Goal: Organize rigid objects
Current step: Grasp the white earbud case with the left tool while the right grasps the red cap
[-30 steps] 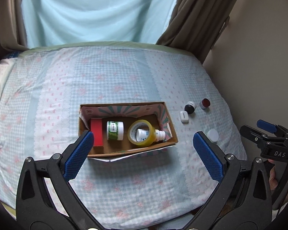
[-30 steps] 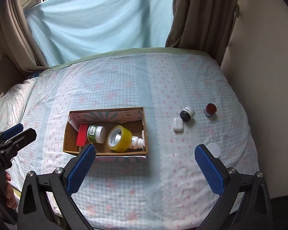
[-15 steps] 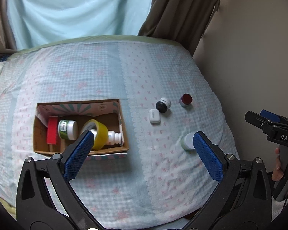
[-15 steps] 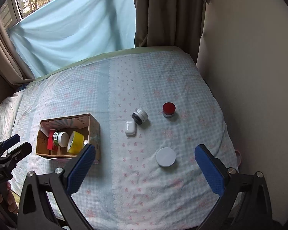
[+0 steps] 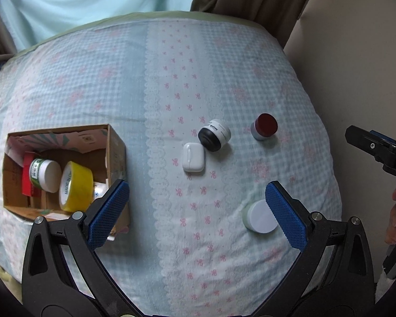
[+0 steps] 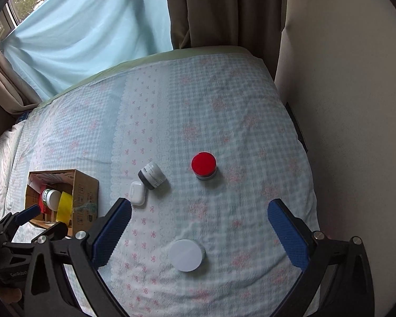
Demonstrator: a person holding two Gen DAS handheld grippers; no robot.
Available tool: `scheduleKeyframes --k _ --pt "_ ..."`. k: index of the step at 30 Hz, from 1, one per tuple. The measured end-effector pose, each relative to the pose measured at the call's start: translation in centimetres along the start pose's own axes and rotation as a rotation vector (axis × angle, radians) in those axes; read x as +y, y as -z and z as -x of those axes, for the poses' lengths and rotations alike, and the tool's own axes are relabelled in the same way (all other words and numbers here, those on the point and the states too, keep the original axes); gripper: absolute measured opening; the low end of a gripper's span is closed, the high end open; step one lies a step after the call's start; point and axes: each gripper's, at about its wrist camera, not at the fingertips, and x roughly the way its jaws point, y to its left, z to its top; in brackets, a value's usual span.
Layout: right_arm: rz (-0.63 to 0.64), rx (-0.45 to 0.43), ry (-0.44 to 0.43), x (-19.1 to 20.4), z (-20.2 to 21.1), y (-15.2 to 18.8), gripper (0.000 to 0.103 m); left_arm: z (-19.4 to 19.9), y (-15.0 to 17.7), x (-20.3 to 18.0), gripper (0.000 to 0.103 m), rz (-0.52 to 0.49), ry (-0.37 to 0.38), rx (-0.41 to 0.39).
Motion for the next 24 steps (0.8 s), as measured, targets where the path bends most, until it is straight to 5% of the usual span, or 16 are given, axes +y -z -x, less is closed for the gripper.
scheduleKeyframes --k 13,24 --pt "0.076 0.047 0.002 -1.6 -14.2 -1.8 0.103 -16.2 -0.1 0.4 0.083 0.001 -0.045 0.060" --pt "0.140 0.114 0.015 0.0 -21.5 -2.2 0.096 -21.4 0.2 0.1 0.067 -0.072 -0.074 0.098"
